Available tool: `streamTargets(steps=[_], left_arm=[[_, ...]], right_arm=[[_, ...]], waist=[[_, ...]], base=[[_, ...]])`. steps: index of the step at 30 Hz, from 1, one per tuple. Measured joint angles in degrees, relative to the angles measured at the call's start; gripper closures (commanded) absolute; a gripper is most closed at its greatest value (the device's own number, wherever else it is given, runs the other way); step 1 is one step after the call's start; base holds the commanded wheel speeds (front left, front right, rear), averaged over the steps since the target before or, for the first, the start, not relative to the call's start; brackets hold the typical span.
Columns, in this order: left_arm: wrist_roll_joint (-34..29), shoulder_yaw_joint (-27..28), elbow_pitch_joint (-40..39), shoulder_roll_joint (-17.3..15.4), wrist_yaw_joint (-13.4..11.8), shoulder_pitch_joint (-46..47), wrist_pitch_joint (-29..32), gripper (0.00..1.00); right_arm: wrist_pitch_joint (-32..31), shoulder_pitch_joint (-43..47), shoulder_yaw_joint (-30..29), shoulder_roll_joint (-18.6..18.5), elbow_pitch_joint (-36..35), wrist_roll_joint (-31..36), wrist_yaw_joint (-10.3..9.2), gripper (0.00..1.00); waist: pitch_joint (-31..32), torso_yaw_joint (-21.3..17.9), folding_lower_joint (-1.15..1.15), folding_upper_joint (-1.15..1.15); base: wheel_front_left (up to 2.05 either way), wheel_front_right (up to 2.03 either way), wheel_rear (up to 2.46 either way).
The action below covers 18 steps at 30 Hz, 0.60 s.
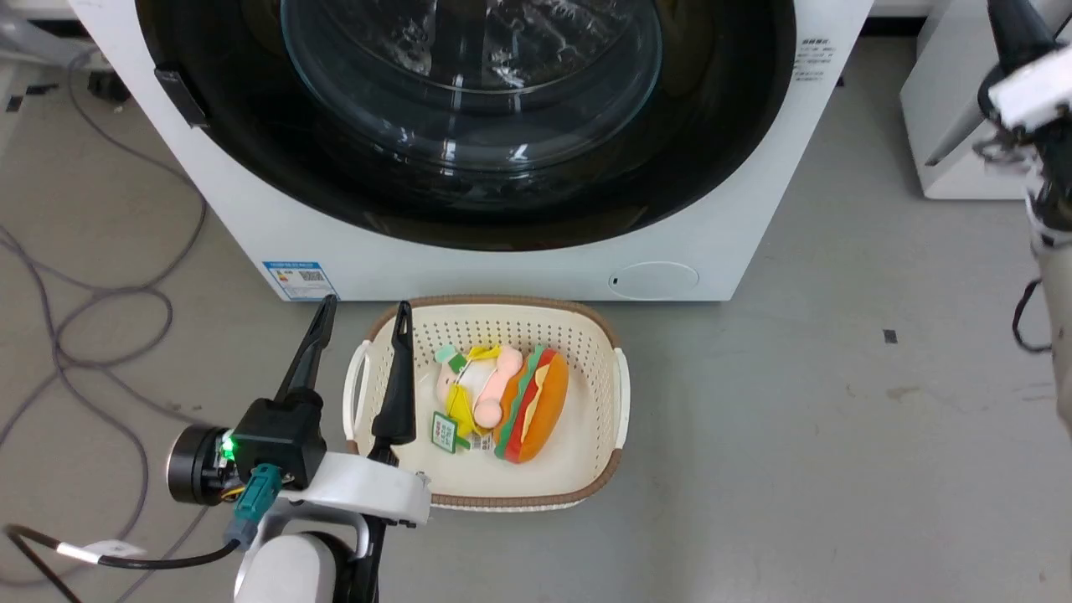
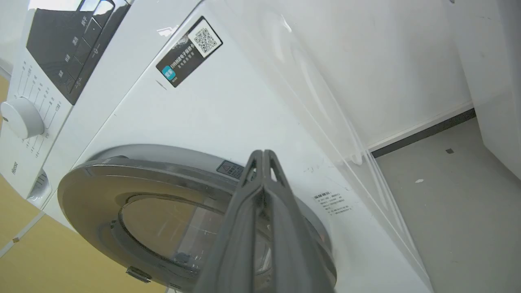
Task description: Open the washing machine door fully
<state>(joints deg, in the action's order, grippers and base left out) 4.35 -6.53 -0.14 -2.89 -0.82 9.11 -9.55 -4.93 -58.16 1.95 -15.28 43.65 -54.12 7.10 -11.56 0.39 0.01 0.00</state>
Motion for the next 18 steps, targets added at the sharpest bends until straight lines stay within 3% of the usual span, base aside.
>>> streamTargets(steps=[8,18], left_arm=[[0.4,-0.6,-0.6,0.0,0.0,1.5,-0.9,0.0],[0.4,-1.4,-1.5,0.0,0.3,3.4,-2.1,0.0]], right_arm=[[-10.4,-10.6,5.7,-0.7,6.6,-0.9,0.0,1.0],[-16.2,-20.7,10.8,1.0,13.0,-3.1,0.0,1.0]], waist=[[-2.4,0.4,0.0,0.0],[-5.9,0.7,0.0,0.0]], base=[[0.0,0.0,0.0],[0.0,0.0,0.0]])
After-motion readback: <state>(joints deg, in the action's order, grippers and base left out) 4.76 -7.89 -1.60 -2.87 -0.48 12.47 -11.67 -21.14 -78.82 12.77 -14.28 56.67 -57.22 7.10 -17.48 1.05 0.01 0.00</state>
